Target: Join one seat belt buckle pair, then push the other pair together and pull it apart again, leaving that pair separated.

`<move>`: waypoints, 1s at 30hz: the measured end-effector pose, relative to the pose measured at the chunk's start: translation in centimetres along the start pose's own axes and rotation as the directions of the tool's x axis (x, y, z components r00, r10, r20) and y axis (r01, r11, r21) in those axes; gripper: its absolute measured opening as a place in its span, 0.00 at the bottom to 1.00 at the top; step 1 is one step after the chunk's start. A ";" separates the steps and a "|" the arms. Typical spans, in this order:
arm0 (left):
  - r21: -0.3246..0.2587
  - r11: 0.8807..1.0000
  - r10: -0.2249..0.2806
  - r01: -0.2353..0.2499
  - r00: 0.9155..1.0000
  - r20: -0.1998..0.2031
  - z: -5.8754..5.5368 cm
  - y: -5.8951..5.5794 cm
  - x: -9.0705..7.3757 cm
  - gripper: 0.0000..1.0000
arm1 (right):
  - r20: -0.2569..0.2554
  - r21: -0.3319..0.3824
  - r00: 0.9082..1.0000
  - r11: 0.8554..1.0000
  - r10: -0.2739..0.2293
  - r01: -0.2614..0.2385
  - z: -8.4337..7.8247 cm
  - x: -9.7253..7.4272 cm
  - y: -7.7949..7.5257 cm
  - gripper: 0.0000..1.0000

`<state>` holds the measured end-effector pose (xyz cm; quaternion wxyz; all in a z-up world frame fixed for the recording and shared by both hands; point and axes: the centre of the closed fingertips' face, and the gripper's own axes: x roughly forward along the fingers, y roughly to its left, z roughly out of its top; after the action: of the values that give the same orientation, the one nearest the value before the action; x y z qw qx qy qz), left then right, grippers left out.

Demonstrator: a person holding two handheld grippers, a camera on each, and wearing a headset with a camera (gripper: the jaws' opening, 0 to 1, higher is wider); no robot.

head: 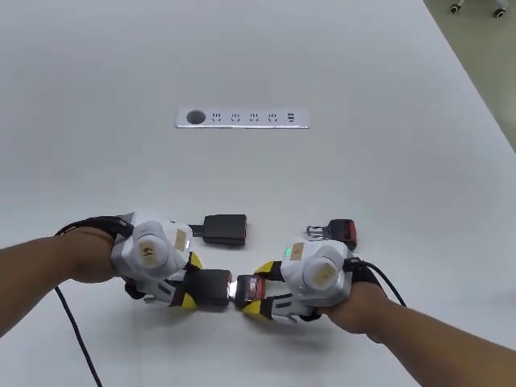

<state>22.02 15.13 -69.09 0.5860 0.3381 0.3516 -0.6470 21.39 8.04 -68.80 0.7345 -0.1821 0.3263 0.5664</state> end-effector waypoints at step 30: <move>0.003 1.000 -0.006 0.006 0.998 0.067 0.8 -0.8 0.1 0.32 | 0.076 -0.022 0.997 1.000 0.002 -0.001 -0.7 -0.3 0.0 0.32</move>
<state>21.24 14.41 -68.72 0.5951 0.3162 0.3316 -0.6602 21.14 7.38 -69.05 0.7439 -0.1683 0.2918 0.5771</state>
